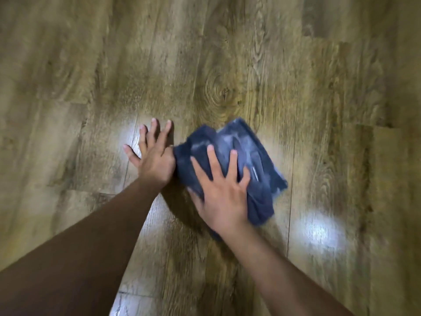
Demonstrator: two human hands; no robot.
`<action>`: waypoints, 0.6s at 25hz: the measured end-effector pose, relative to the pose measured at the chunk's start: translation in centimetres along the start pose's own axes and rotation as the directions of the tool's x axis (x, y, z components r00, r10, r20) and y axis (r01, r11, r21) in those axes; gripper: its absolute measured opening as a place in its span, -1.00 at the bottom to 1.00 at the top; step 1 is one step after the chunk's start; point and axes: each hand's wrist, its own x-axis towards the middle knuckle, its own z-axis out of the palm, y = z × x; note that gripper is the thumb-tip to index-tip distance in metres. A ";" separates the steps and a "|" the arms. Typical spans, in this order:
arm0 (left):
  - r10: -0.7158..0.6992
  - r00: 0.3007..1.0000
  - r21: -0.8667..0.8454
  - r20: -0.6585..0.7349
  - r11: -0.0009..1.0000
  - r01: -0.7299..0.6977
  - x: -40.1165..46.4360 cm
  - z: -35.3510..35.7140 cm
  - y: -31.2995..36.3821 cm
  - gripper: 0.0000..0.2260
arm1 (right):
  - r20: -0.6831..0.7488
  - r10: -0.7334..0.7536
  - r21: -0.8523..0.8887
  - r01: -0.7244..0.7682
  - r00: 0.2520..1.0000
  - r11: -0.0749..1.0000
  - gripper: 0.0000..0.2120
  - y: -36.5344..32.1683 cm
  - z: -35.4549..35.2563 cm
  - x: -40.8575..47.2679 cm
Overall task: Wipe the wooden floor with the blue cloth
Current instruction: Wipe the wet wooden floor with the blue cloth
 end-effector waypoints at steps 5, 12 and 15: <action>0.059 0.944 0.130 -0.324 0.991 -0.018 4.7 -0.5 -0.4 -0.61 | -0.013 -0.011 -0.086 0.010 1.000 0.996 -0.22 9.1 0.0 -5.7; 0.107 0.910 0.215 -0.400 0.976 -0.020 7.3 0.7 -1.0 -0.53 | -0.002 0.423 -0.025 -0.423 0.906 0.906 -0.29 16.1 -4.2 8.2; 0.118 0.911 0.252 -0.396 0.968 -0.016 7.7 0.5 -1.2 -0.55 | -0.019 0.517 0.057 -0.515 0.856 0.855 -0.32 13.0 -5.2 16.9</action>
